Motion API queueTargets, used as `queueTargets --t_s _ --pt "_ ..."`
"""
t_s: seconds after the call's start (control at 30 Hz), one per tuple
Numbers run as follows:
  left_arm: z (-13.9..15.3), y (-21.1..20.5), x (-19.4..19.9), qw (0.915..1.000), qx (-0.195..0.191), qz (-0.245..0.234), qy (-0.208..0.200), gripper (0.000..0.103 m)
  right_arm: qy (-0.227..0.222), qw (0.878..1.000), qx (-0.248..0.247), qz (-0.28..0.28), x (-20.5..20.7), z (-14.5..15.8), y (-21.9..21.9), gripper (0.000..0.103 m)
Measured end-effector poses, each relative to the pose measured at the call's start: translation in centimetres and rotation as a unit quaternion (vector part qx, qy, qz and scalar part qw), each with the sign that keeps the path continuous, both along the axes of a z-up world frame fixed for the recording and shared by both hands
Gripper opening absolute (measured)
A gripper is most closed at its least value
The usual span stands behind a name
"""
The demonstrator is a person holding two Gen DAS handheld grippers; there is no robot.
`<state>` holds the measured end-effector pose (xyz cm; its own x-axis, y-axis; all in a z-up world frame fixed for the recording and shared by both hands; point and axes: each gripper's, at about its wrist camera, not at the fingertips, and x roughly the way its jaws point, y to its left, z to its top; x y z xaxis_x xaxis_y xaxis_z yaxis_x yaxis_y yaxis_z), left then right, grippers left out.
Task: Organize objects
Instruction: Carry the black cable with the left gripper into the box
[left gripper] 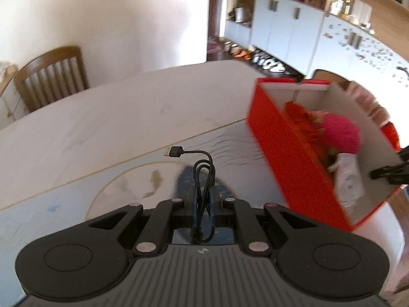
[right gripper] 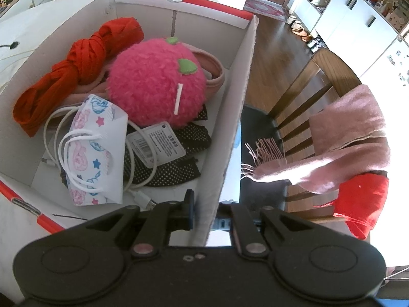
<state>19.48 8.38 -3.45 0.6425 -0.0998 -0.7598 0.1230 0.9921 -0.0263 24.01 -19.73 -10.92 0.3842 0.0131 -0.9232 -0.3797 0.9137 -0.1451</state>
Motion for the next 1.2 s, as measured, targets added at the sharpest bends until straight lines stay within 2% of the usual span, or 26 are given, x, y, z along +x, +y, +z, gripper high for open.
queueTargets --t_s 0.27,0.57,0.8,1.2 --pt "3.3 -5.4 -0.7 0.9972 -0.011 -0.069 -0.027 0.008 -0.004 1.0 0.004 0.003 0.0 0.0 -0.2 0.008" --pt "4.2 -11.8 0.5 0.99 -0.007 -0.134 -0.042 0.008 -0.005 1.0 0.009 0.005 0.0 0.0 -0.3 0.007" --pt "2.7 -15.9 2.2 0.9872 0.007 -0.155 -0.037 0.008 -0.006 1.0 0.013 0.006 0.0 0.0 -0.3 0.007" --pt "-2.1 -19.1 4.8 0.9875 0.023 -0.153 0.031 0.008 -0.007 1.0 0.021 0.011 -0.3 0.2 -0.5 0.007"
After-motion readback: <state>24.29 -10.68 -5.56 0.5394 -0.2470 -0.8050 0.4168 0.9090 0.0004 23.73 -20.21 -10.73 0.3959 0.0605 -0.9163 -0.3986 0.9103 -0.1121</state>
